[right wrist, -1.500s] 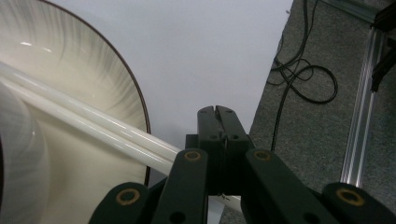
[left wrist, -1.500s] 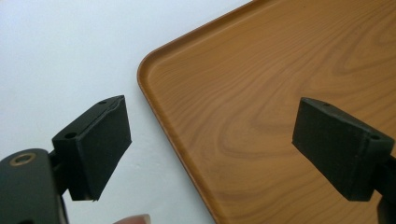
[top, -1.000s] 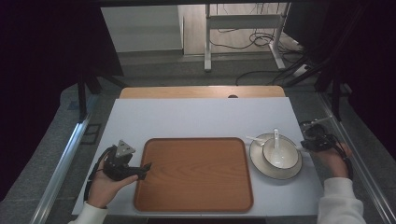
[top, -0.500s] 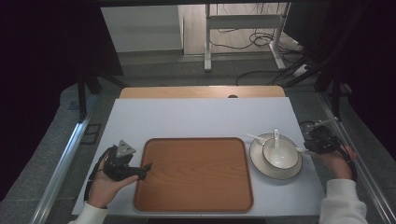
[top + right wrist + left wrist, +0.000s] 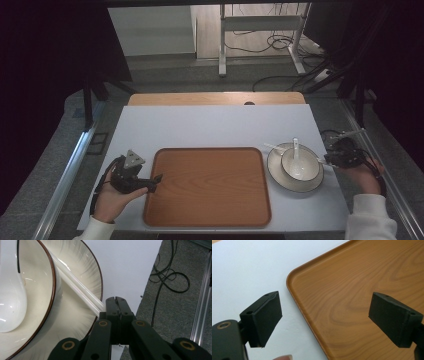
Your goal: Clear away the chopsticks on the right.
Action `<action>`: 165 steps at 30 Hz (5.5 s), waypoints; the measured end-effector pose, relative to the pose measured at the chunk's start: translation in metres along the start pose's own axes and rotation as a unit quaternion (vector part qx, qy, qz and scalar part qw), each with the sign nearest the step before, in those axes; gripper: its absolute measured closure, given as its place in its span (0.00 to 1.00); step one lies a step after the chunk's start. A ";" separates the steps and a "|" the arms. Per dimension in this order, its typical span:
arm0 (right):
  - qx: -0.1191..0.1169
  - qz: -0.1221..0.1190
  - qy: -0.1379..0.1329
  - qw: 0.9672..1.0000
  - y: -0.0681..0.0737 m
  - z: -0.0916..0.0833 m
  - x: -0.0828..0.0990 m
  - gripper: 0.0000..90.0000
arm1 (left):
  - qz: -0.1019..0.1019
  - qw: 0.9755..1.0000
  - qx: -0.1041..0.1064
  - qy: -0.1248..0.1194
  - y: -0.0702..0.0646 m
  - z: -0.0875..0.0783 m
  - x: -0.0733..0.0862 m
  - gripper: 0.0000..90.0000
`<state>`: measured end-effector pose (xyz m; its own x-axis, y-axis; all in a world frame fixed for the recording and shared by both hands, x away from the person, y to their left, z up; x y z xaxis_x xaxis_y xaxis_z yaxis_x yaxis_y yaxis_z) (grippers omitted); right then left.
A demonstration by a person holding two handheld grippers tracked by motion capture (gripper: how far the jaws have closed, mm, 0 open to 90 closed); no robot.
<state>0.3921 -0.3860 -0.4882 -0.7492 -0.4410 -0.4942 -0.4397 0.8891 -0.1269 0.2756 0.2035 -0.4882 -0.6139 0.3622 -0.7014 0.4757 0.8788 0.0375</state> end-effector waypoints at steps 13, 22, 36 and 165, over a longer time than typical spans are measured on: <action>-0.006 -0.005 0.008 1.000 0.004 0.003 0.000 1.00 | 0.002 1.000 -0.001 0.002 0.000 0.001 0.001 0.12; -0.008 -0.008 0.012 1.000 0.004 0.005 0.000 1.00 | 0.001 1.000 -0.001 0.001 -0.001 0.002 0.001 0.12; -0.017 -0.043 -0.005 0.999 0.002 -0.010 -0.011 0.92 | -0.001 1.000 -0.009 -0.007 0.006 -0.007 -0.001 0.12; -0.150 -0.168 -0.092 0.970 0.160 -0.067 -0.045 0.93 | 0.006 1.000 0.000 -0.007 0.004 -0.009 -0.001 0.13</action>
<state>0.3219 -0.2317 -0.4284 -0.4493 -0.6462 -0.6169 -0.7894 0.6105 -0.0646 0.2723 0.2094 -0.4815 -0.5989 0.3681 -0.7112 0.4833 0.8743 0.0455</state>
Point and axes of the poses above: each handheld gripper's, and its own axes: z roughly forward along the jaws, x roughly out of its underside, y roughly to its left, the point moved 4 cm from there along z, roughly forward along the jaws
